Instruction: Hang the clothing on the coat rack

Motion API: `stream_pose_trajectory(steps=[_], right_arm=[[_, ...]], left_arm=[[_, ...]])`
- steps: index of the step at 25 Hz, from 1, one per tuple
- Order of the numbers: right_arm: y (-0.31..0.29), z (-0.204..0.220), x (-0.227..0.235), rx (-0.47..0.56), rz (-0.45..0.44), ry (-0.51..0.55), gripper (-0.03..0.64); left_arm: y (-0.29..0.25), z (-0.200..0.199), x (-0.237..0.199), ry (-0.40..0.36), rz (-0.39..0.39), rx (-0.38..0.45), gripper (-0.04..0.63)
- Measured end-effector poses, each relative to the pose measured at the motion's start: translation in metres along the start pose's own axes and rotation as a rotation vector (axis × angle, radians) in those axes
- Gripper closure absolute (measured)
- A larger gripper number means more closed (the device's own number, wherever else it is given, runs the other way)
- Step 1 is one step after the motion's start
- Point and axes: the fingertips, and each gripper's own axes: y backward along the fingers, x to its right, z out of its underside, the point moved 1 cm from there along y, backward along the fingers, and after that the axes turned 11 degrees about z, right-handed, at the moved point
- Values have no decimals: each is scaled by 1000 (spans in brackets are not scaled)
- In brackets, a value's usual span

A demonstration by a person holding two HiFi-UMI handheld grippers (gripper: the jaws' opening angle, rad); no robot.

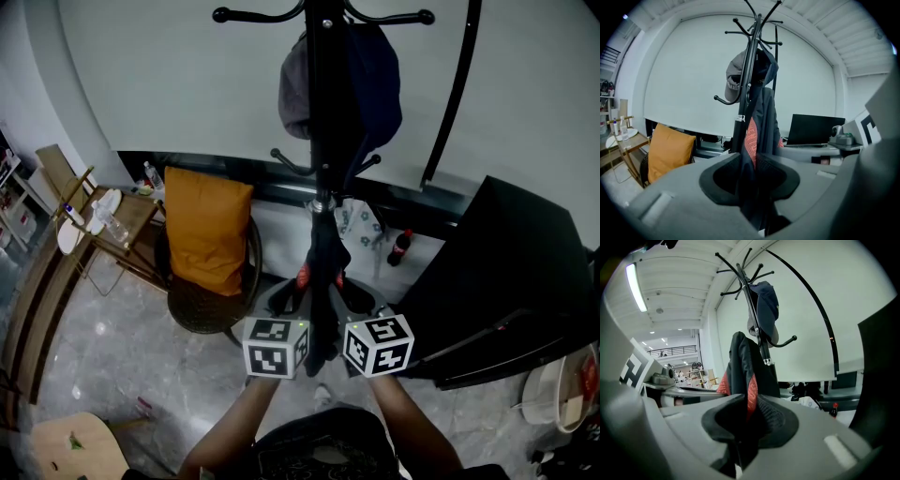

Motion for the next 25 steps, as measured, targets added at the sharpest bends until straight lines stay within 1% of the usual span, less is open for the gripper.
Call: stream_pose_trajectory(steps=[8, 18, 25], right_arm=[[17, 0, -6, 18, 13, 4, 549], [42, 8, -26, 28, -9, 15, 549], [64, 13, -30, 30, 5, 13, 549]], left_arm=[[14, 5, 9, 2, 2, 5, 515], [34, 12, 32, -13, 27, 7, 515], [49, 19, 46, -14, 26, 1, 517]])
